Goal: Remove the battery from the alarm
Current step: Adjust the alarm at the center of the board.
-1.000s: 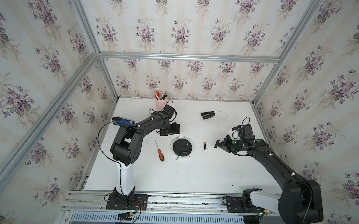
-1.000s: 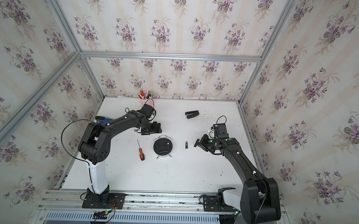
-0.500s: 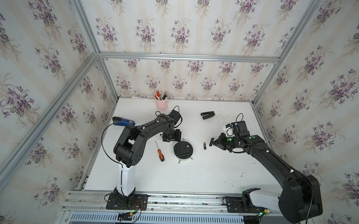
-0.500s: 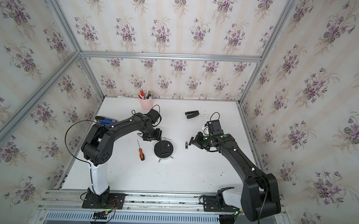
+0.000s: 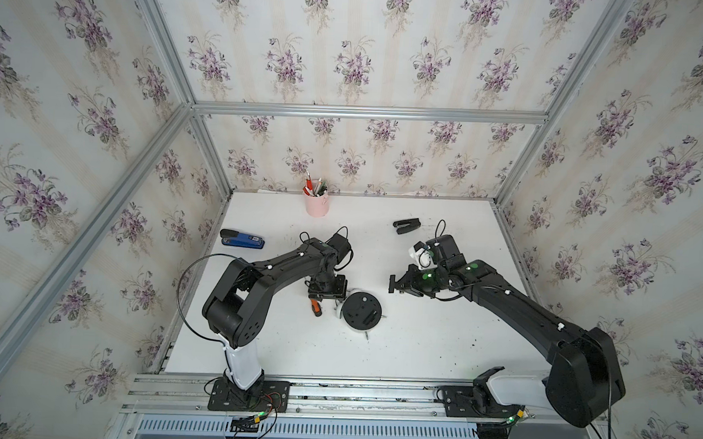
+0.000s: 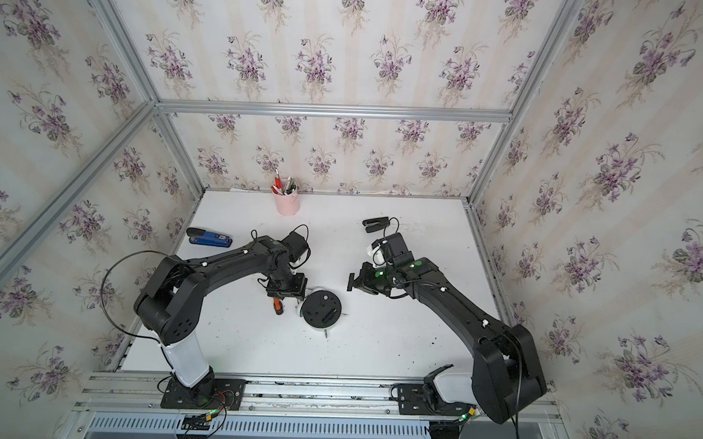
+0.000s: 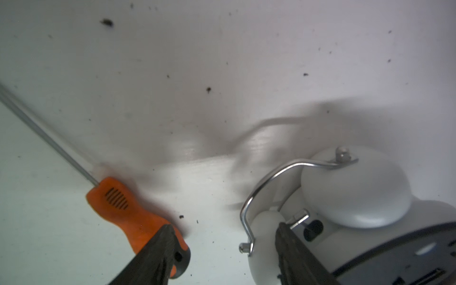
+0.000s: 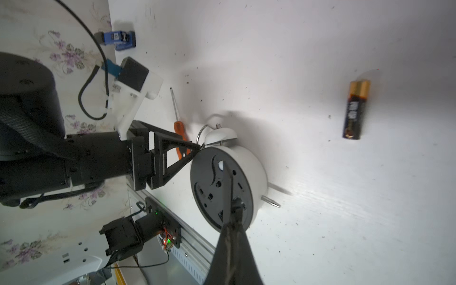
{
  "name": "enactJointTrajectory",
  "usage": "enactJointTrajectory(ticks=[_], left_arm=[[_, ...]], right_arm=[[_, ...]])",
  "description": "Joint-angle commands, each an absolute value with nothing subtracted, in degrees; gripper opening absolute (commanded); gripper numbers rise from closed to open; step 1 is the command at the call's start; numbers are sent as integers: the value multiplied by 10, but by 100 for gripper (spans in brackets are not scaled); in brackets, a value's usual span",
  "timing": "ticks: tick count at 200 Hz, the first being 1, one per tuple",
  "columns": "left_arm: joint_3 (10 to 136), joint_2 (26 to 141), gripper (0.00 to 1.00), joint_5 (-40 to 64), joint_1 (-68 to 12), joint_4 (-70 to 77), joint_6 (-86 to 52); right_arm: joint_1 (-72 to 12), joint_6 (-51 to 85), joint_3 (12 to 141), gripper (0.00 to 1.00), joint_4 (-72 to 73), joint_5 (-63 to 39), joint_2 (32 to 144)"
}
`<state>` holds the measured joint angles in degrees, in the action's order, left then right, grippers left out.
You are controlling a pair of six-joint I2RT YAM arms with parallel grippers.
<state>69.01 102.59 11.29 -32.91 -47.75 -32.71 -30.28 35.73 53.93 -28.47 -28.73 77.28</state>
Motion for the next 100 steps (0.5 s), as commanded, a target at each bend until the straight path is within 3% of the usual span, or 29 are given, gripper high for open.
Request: enactJointTrajectory(ticks=[1,30,77,100], left_arm=[[671,1006,68,135,-342,-472,-364],[639,975,68,145,-352,-451,-395],[615,920,67,170,-357,-441,-420],[596,901,64,202,-372,-407,-437]], right_arm=[[-337,373,521,0,-286,-292,760],[-355,392,485,0,-281,-291,735],[-360,397,469,0,-392,-240,684],[-368,422,434,0,-342,-276,633]])
